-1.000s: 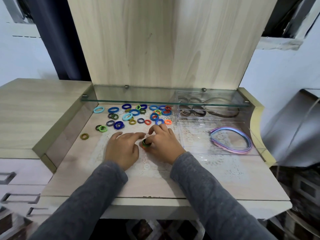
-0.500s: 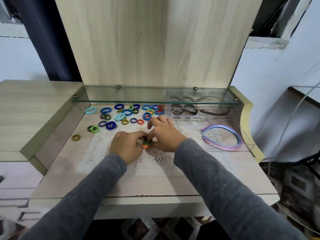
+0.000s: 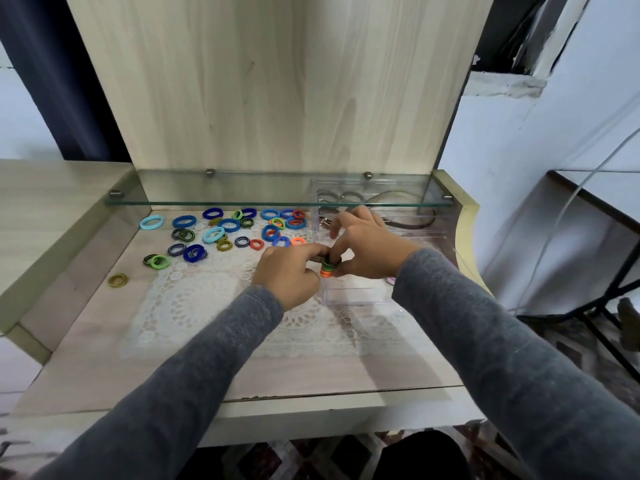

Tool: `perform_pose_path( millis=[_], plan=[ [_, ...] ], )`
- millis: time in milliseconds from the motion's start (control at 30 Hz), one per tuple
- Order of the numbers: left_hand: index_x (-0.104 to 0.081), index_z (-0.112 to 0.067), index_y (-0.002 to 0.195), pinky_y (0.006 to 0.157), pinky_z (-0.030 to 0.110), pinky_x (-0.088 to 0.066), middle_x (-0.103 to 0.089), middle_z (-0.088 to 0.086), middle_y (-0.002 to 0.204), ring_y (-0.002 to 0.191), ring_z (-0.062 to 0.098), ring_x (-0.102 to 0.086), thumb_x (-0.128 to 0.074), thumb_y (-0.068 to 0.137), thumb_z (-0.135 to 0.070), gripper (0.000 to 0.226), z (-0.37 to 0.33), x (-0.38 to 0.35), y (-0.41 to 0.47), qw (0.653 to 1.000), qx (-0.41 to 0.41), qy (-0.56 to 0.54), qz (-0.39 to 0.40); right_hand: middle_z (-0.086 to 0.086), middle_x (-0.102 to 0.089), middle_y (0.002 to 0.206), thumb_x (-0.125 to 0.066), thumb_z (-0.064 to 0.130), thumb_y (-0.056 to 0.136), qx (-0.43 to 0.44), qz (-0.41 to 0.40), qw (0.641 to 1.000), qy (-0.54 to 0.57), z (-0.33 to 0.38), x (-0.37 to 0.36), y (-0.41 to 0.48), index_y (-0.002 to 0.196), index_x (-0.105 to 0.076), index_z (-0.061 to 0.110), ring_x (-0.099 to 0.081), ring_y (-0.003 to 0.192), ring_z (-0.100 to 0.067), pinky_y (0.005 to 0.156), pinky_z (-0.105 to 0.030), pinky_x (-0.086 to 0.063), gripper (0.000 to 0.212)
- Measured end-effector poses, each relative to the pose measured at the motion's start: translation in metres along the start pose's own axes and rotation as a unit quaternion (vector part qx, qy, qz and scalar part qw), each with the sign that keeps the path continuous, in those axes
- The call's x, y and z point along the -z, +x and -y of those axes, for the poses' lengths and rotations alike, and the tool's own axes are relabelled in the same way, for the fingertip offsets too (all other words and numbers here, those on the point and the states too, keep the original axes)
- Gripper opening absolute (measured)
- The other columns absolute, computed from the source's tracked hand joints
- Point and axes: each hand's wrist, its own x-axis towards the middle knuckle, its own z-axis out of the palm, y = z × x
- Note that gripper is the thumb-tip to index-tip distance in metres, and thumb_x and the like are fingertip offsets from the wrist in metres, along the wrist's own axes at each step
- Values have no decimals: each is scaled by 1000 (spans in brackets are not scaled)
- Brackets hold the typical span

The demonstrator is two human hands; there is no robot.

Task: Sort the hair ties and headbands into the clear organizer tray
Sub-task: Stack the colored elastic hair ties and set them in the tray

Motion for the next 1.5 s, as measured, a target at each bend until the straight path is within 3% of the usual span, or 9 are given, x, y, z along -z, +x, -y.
perform_pose_path(
  millis=[167, 267, 433, 600, 767, 1000, 1233, 1367, 1500],
  plan=[
    [-63, -37, 122, 107, 41, -37, -68, -14, 116, 111, 22, -54, -45, 77, -2, 60, -3, -12, 4, 1000, -25, -8, 9, 4, -43, 120, -68, 49, 81, -11, 6, 1000, 9, -11, -9, -9, 100, -73, 35, -28, 114, -20, 100, -33, -22, 24],
    [-60, -34, 127, 116, 33, -18, -62, -16, 118, 111, 13, -46, -43, 88, -5, 51, -6, -14, -1, 999, -37, 24, 19, 3, -43, 120, -66, 48, 83, -14, 17, 1000, 12, -11, -17, -12, 101, -73, 33, -29, 112, -21, 98, -34, -22, 24],
    [-39, -34, 144, 118, 37, -5, -45, -4, 147, 140, 7, -32, -34, 88, -37, 56, 15, -26, -6, 993, -99, 54, 17, 2, -44, 120, -66, 45, 84, -15, 31, 999, 34, -12, -28, -10, 100, -73, 33, -30, 114, -22, 93, -29, -19, 21],
    [-23, -33, 151, 120, 43, -9, -34, -8, 154, 145, 7, -21, -34, 75, -57, 81, 33, -35, -7, 981, -153, 117, 14, 3, -43, 121, -65, 47, 85, -25, 65, 997, 28, -12, -29, -3, 101, -71, 37, -30, 114, -22, 102, -36, -25, 20],
    [-19, -33, 152, 120, 38, -8, -30, -13, 155, 146, 5, -15, -46, 84, -53, 75, 39, -42, -6, 984, -151, 96, 8, 0, -40, 125, -62, 43, 87, -34, 128, 991, 21, -11, -24, -1, 111, -66, 37, -28, 119, -24, 104, -37, -24, 24],
    [-17, -35, 151, 115, 24, -1, -27, -10, 157, 145, 2, -12, -57, 88, -52, 76, 42, -45, -4, 984, -161, 77, 5, -3, -37, 130, -49, 13, 91, -45, 200, 979, -12, 3, -6, -2, 124, -58, 38, -28, 122, -26, 106, -41, -28, 43],
    [-31, -30, 145, 116, 25, -8, -37, -6, 152, 143, 6, -23, -62, 85, -54, 71, 44, -47, -4, 983, -178, 45, -27, -3, -37, 129, -50, 16, 92, -46, 212, 976, -30, 15, -3, -5, 124, -59, 39, -28, 123, -26, 105, -41, -30, 40],
    [-47, -32, 112, 107, 28, -25, -59, -13, 126, 132, 8, -43, -66, 80, -47, 40, 45, -46, -6, 967, -237, 14, -96, -2, -38, 131, -49, 14, 91, -64, 221, 973, -18, 15, -2, -5, 126, -57, 40, -27, 125, -26, 106, -42, -30, 44],
    [-57, -25, 102, 102, 32, -31, -66, -10, 113, 125, 6, -49, -64, 77, -39, 30, 48, -48, -6, 955, -266, 9, -134, -3, -37, 133, -46, 17, 93, -84, 233, 969, -26, 15, -6, -1, 125, -58, 32, -28, 126, -29, 106, -46, -32, 38]
  ],
)
